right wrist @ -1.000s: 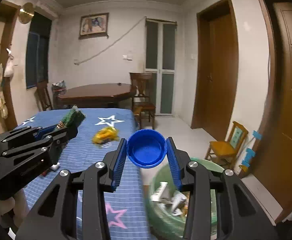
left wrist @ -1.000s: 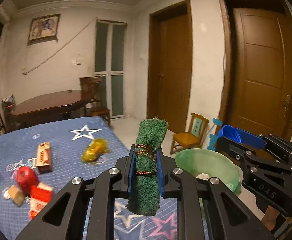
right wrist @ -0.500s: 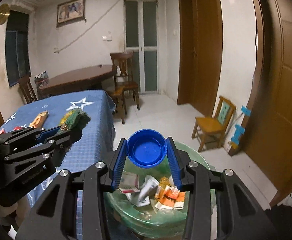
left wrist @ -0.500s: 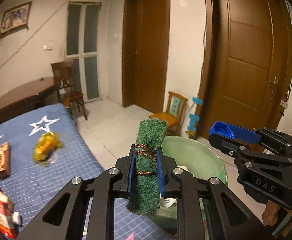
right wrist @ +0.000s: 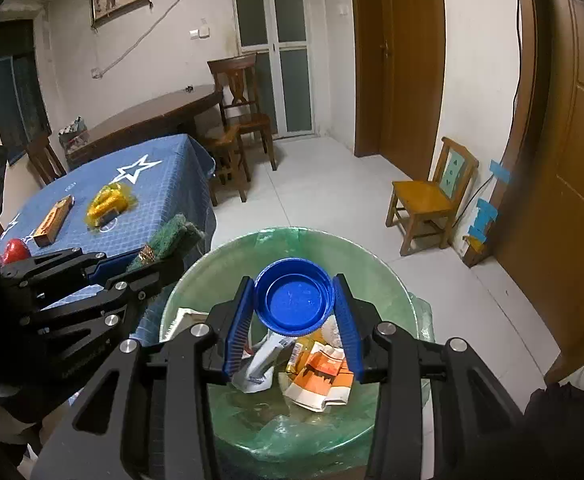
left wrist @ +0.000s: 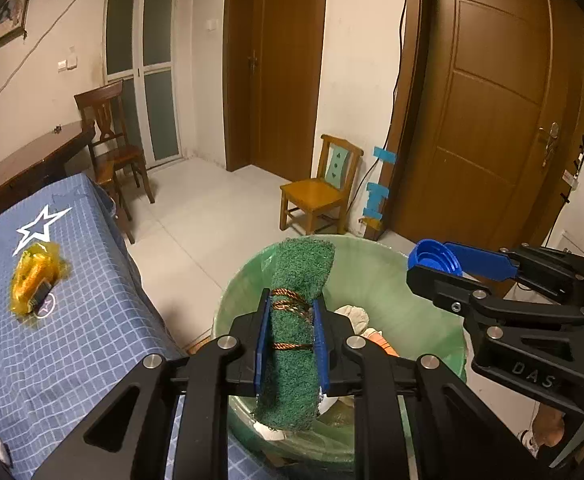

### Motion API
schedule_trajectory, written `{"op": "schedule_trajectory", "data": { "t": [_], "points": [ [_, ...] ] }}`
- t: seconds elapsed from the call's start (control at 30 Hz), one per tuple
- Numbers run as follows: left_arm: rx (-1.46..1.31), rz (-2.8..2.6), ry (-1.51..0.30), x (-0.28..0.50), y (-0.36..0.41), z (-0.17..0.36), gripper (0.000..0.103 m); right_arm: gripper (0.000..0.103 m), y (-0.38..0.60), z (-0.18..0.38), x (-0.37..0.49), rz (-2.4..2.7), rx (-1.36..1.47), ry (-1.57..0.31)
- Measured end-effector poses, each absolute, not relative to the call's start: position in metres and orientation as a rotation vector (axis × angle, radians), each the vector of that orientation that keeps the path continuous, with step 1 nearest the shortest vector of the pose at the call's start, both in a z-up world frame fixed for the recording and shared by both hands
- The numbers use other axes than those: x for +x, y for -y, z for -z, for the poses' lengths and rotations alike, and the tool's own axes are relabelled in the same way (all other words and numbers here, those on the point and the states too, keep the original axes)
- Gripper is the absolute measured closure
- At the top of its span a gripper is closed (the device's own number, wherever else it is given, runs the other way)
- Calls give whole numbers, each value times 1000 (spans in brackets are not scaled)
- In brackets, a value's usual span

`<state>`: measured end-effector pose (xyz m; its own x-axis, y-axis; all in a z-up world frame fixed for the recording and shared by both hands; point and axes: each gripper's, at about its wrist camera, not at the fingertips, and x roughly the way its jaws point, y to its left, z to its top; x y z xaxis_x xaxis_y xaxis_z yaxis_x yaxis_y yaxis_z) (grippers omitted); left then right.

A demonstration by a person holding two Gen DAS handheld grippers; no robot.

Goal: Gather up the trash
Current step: 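Carry the green pad and blue cap with both tools over the green bin, then open both tools to drop the pad and cap into the bin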

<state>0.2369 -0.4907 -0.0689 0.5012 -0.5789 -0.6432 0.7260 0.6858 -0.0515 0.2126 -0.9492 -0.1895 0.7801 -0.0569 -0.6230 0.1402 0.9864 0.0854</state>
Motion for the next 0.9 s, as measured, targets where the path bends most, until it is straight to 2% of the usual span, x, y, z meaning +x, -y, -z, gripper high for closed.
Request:
{"op": "schedule_trajectory", "data": {
  "t": [0.9],
  "points": [
    [243, 798, -704, 253, 501, 81, 83, 65, 963, 197, 216, 112, 136, -695]
  ]
}}
